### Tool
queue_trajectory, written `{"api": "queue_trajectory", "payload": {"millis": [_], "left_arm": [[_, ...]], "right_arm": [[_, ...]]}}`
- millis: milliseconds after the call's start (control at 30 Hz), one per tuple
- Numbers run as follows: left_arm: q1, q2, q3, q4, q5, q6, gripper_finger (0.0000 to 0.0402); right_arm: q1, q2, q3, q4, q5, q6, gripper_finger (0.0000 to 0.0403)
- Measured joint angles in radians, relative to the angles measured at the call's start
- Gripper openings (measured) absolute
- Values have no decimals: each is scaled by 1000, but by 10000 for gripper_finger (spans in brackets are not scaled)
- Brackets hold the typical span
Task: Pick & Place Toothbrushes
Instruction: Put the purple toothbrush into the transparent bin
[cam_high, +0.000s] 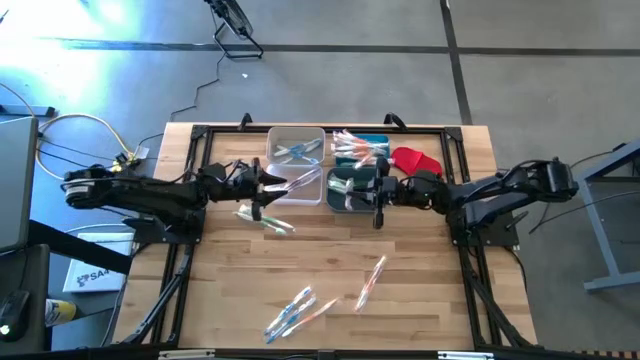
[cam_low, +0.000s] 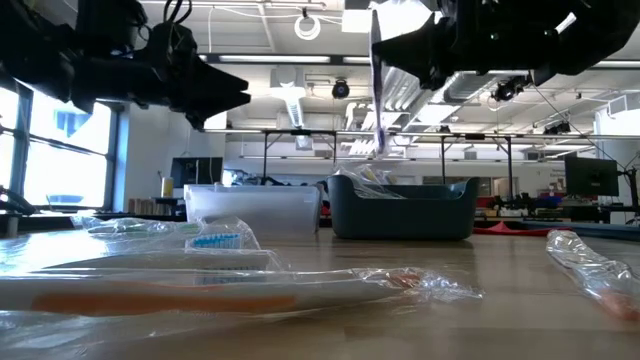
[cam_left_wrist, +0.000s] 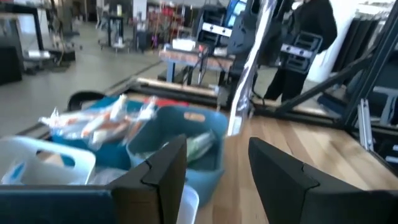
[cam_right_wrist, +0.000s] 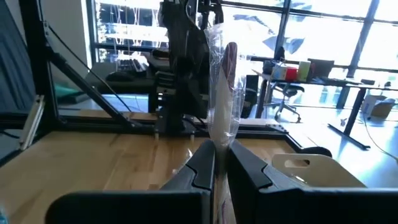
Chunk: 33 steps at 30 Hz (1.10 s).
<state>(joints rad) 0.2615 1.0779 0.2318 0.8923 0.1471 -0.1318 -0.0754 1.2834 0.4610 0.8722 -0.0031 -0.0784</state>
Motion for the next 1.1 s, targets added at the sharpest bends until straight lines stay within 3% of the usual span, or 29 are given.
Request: {"api": "queue_trajectory", "payload": {"millis": [200,500,700,1100], "left_arm": [[0,135,7,183,0,0,171],[-45,319,184,177,72,82,171],[-102,435,321,60,61,228,171],[-105,589,551,-95,39,162,171]], "right_arm": [[-33,0,0,3,3,0,15],[-38,0,0,8,-1,2,15],[-38,0,0,7,-6,6,15],[-27,0,0,7,-78,6,15]]}}
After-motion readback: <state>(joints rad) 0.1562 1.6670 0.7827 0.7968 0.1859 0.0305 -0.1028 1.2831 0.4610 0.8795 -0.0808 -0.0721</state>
